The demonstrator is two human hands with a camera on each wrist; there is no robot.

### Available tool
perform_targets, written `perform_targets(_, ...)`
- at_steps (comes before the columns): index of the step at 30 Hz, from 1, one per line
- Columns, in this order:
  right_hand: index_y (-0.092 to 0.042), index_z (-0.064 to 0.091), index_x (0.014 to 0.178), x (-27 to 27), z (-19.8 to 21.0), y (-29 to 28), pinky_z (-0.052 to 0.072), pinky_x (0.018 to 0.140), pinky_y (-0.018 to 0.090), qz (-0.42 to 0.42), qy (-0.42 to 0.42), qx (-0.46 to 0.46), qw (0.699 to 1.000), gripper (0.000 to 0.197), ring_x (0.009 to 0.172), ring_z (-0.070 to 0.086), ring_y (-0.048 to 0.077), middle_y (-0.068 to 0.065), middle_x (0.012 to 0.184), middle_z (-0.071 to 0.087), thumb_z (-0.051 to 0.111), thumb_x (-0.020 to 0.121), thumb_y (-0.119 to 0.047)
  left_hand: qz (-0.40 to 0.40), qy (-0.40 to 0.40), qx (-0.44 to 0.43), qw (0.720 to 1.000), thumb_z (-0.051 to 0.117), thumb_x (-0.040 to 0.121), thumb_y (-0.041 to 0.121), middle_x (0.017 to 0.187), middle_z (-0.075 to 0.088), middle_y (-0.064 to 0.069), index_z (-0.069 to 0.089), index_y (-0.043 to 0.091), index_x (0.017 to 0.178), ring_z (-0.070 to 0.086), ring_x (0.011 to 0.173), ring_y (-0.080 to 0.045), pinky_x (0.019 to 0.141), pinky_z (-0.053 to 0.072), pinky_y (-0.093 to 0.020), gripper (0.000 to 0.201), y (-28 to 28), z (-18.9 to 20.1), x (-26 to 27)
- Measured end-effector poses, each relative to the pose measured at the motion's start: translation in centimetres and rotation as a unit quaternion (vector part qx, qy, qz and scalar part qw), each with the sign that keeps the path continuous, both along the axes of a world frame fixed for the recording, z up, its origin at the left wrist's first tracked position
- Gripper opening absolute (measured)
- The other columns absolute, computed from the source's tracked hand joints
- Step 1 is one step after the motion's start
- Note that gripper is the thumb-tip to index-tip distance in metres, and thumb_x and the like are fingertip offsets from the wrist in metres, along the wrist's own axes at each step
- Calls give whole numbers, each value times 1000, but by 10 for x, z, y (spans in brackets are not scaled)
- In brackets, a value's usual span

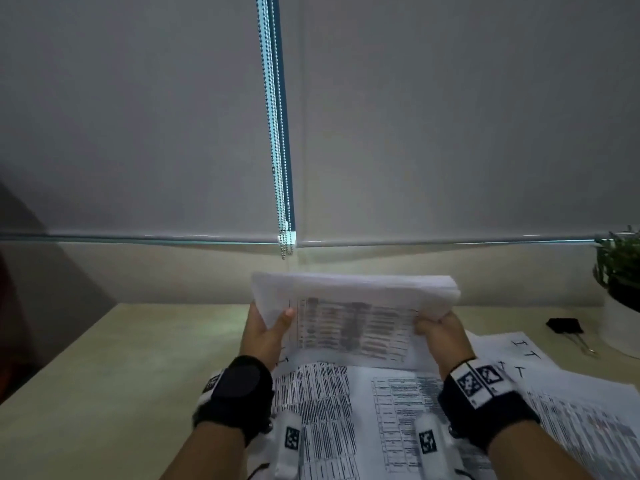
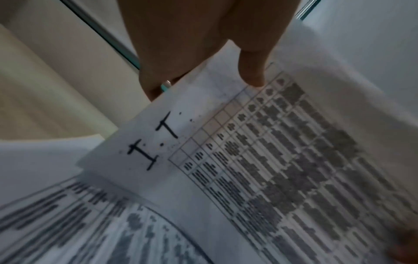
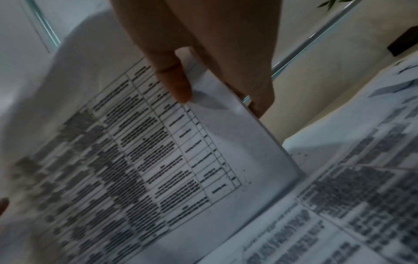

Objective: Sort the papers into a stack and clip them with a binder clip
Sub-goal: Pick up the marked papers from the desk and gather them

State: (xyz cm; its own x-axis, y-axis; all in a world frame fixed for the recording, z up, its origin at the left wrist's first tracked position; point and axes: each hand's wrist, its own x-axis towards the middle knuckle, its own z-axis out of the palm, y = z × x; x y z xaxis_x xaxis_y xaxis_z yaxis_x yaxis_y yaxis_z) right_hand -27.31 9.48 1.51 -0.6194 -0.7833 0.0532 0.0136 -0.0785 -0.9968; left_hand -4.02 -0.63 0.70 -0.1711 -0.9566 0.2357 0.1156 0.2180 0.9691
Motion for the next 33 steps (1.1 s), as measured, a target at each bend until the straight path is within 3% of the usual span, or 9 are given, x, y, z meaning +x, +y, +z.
perform_targets(6,-11,40,128,-3,37,-19,43,95,36,-88,132,85,984,54,106,54,28,17,128,53,60,78,-2,83,-93,-28,992,55,94,14,101,65,-2,58,11,119,63,100,-25,76,46,-27,25,-17,31,-3)
perform_targets(9,-16,23,143,3,81,-8,27,109,45,-204,383,18,901,88,131,32,30,13,142,35,71,69,-15,135,-175,-129,967,59,90,16,106,66,-13,58,6,115,62,101,-29,74,42,-27,26,-22,72,0)
perform_targets(13,-21,46,129,21,131,-21,41,93,31,-4,577,19,816,59,112,51,30,12,117,57,66,74,-20,101,-242,-291,920,58,86,17,83,60,-12,55,3,91,60,88,-35,69,41,-35,15,-7,123,-21)
perform_targets(15,-17,63,95,21,141,-26,43,64,16,36,534,22,844,18,81,59,26,6,82,64,64,78,-12,146,-248,-360,888,58,82,24,91,60,-7,59,10,94,58,98,-33,83,40,-38,18,-1,135,-27)
perform_targets(17,-13,66,86,13,144,-26,45,66,21,12,451,-22,892,10,76,60,22,6,79,66,68,77,-8,265,-242,-351,865,68,74,38,128,50,-7,53,18,120,43,125,-26,105,27,-43,53,-5,140,-21)
perform_targets(20,-13,64,82,3,139,-19,50,75,30,2,272,-98,957,11,78,64,16,2,84,69,70,79,-4,231,-107,-209,944,82,66,35,144,30,-13,25,14,142,31,134,-28,113,23,-44,98,-17,136,-13)
perform_targets(24,-23,61,89,9,119,-17,52,83,28,25,90,-167,982,28,84,67,10,-5,91,69,66,80,3,14,-12,-110,994,67,86,14,114,65,-5,54,17,116,63,105,-21,99,48,-45,33,-21,107,-25)
perform_targets(30,-23,53,111,20,36,-11,45,100,44,1,28,-60,998,40,105,62,22,2,111,65,62,79,0,34,-40,-36,998,61,90,12,93,60,6,50,13,104,57,88,-16,76,48,-19,18,-8,28,-30)
perform_targets(33,-19,52,113,28,21,-9,45,100,41,10,32,-24,999,33,109,60,23,3,112,64,56,86,0,56,-57,-19,997,54,95,13,105,59,-1,49,6,121,53,97,-17,67,42,-14,27,1,14,-32)
